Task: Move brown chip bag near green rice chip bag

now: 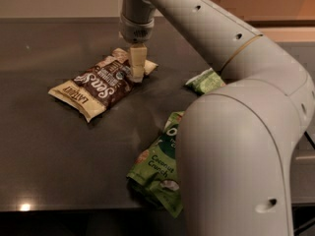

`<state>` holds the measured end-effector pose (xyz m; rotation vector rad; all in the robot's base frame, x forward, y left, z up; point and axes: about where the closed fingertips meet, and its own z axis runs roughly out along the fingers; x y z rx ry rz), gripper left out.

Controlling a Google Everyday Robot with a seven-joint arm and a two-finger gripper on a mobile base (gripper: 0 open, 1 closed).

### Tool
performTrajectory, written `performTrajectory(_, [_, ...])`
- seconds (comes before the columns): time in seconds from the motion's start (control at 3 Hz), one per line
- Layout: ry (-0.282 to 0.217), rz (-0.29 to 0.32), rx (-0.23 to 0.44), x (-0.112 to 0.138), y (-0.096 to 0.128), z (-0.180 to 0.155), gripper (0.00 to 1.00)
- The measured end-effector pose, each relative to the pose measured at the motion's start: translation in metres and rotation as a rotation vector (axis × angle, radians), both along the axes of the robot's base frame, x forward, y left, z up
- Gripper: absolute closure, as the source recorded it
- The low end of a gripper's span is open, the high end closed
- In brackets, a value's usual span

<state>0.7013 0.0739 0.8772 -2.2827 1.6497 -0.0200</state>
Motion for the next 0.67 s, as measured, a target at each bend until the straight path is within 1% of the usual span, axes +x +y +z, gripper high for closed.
performTrajectory(0.33, [0.01,0.004,-0.005,-0.0034,0.0084,-0.0047,0.0])
performTrajectory(0.67, [0.022,0.004,-0.014,-0.0072,0.0152,-0.011,0.18])
